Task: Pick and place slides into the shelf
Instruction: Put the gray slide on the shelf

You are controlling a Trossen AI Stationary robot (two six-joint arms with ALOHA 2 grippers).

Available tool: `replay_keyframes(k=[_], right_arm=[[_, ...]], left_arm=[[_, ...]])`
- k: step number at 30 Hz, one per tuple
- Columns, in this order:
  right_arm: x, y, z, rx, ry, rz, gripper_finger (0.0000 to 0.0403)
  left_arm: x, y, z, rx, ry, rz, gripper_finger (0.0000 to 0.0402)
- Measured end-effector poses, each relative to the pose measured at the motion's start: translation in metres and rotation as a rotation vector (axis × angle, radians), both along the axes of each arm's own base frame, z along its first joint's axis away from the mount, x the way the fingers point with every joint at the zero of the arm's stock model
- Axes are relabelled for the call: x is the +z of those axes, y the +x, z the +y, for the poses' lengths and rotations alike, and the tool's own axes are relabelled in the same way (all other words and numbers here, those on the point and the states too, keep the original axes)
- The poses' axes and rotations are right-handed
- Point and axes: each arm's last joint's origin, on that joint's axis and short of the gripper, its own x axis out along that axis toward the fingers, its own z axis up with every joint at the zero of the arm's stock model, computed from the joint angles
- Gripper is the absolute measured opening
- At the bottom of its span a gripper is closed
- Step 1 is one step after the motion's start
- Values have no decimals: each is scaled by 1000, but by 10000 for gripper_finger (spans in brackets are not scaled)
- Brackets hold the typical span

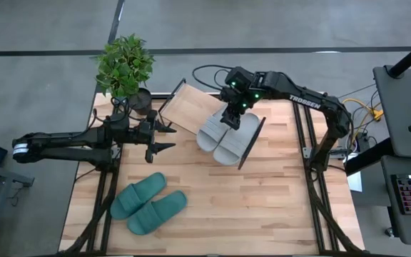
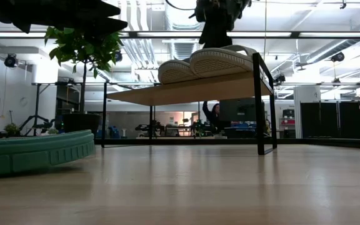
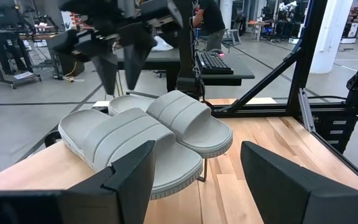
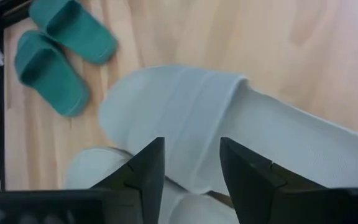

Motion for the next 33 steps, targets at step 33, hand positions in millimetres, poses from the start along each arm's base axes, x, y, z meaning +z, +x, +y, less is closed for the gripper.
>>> replay_keyframes(k=[33], right_arm=[[-18,55,0,159,-342,-159,10]], left_arm=[[0,0,0,3,22,-2,222]])
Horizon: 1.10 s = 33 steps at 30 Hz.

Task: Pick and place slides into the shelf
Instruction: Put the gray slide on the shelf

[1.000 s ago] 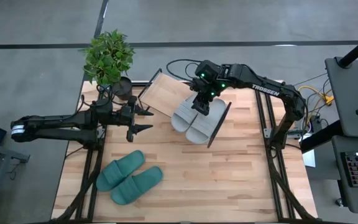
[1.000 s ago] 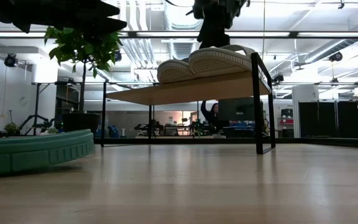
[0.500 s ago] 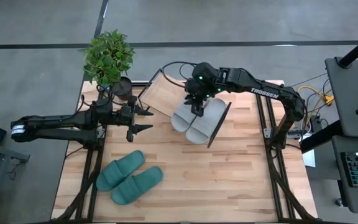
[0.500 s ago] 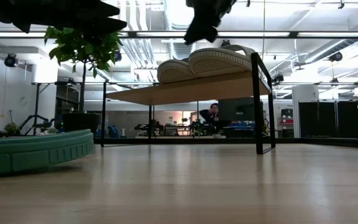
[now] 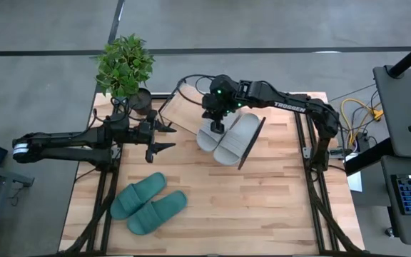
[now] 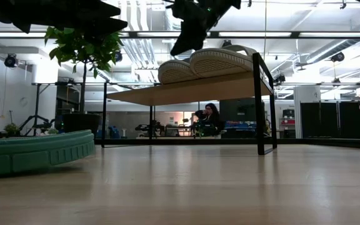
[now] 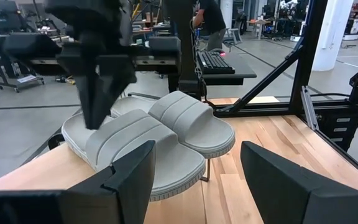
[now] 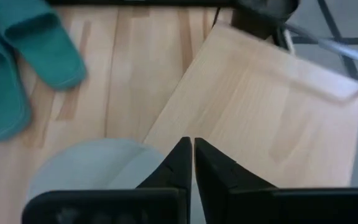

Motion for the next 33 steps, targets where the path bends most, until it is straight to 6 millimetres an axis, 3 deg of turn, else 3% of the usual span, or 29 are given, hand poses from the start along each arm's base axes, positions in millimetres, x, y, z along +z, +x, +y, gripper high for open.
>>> replay_keyframes(k=[5,17,33], right_arm=[[7,3,-14,-33,4,2,9],[-22,25,-28,-43,65,187,9],[-16,12,-31,-58,121,341,8]], left_arm=[[0,0,0,0,1,-1,222],[0,0,0,2,3,-5,222],[0,0,0,2,2,-4,222]])
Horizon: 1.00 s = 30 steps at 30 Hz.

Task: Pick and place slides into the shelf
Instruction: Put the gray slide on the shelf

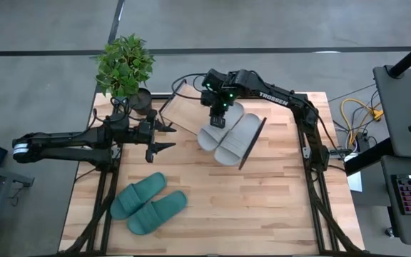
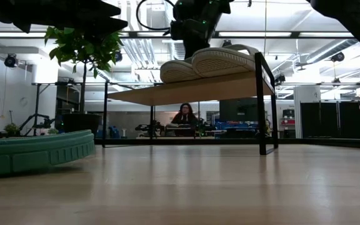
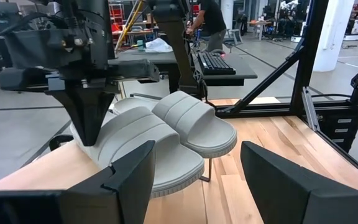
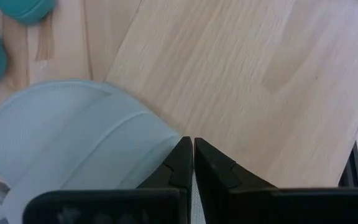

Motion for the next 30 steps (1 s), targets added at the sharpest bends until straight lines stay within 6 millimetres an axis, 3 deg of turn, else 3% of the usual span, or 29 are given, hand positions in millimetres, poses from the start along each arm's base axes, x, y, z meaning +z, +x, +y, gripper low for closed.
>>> replay_keyframes(k=[19,30], right_arm=[[5,9,4,81,-15,-103,8],[-9,16,11,118,7,-63,8]], left_arm=[[0,0,0,0,3,0,222],[0,0,0,0,4,-1,222]])
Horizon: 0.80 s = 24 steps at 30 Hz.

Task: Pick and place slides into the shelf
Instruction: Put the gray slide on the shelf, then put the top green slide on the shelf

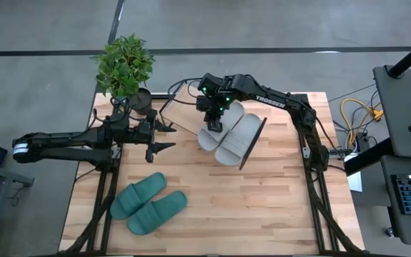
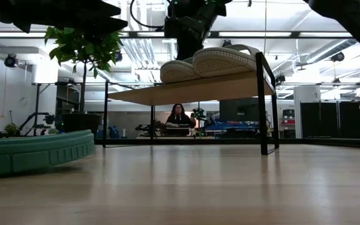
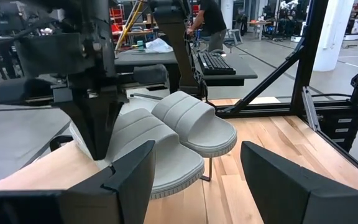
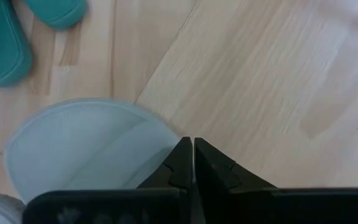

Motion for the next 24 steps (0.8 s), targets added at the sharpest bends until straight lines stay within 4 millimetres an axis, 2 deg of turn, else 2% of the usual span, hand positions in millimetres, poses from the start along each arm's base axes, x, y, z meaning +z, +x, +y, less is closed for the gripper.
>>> replay_keyframes(k=[9,15,21,24], right_arm=[[1,-6,3,3,18,53,8],[6,1,1,-16,1,-27,8],[43,1,7,7,18,-182,8],[71,-12,24,38,49,-240,8]], left_arm=[[0,0,0,1,0,0,222],[0,0,0,12,1,0,222],[0,0,1,17,1,0,222],[0,0,1,21,1,0,222]])
